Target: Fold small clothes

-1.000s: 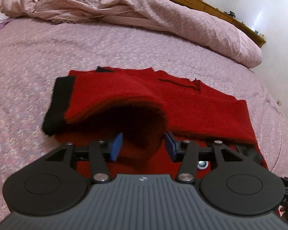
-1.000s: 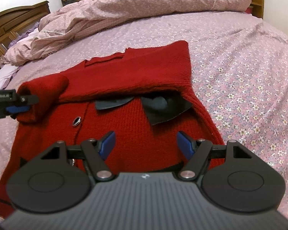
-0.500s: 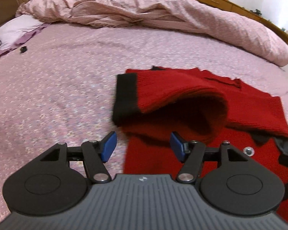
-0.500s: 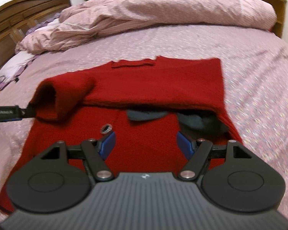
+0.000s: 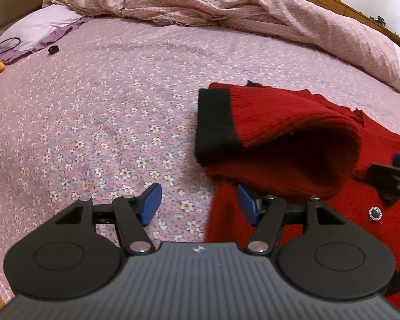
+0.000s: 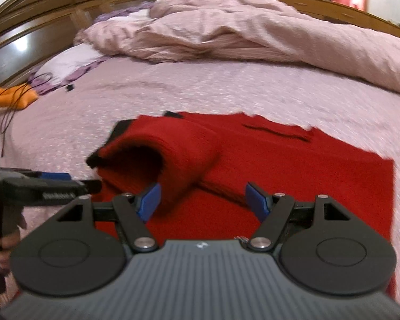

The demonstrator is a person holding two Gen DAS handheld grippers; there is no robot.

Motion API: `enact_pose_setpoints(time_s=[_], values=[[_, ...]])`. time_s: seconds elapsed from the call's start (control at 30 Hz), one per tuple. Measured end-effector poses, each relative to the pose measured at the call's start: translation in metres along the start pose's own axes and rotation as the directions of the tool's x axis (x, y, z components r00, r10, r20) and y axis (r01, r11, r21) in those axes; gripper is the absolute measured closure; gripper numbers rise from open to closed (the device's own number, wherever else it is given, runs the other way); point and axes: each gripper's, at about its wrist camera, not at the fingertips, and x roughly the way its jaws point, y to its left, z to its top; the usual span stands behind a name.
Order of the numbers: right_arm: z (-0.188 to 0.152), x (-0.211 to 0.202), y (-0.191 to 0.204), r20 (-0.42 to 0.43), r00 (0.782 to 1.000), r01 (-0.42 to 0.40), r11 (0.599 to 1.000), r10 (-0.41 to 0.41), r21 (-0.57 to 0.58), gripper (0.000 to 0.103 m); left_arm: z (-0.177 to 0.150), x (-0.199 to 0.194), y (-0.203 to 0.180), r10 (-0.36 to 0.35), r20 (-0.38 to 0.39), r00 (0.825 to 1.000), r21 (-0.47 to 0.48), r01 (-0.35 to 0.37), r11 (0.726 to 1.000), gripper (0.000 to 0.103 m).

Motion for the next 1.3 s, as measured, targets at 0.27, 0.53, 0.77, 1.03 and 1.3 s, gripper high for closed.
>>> enact_pose_setpoints(time_s=[0.27,0.53,0.77,1.03,1.3], values=[[0.025,0.051,0.028,-0.041,0.998,0.042,0.988,-0.049,-0.146,0.032,0.003,0.006,0.004,-0.009,0.003,1.000,-0.025,0.009,1.000,0.035],[0.038,0.056,0.019,0.010,0.999,0.052,0.988,-0.051,-0.144,0.088,0.002,0.010,-0.001,-0.053,0.010,0.999,-0.044,0.054,0.998,0.034],[0.052,0.018,0.003,0.197,0.972,0.155,0.981,-0.130,-0.114,0.089,0.008,0.029,-0.016,-0.003,0.011,1.000,-0.004,0.003,1.000,0.033],[0.028,0.029,-0.047,0.135,0.977,0.160,0.987,-0.163,0.035,0.088,0.010,0.039,-0.019,0.039,-0.004,0.999,-0.010,-0.039,0.999,0.029],[-0.005,0.024,-0.090,0.113,0.974,0.163,0.951,-0.198,0.262,0.064,0.010,0.040,-0.019,0.064,-0.010,0.998,-0.026,-0.064,0.998,0.026]])
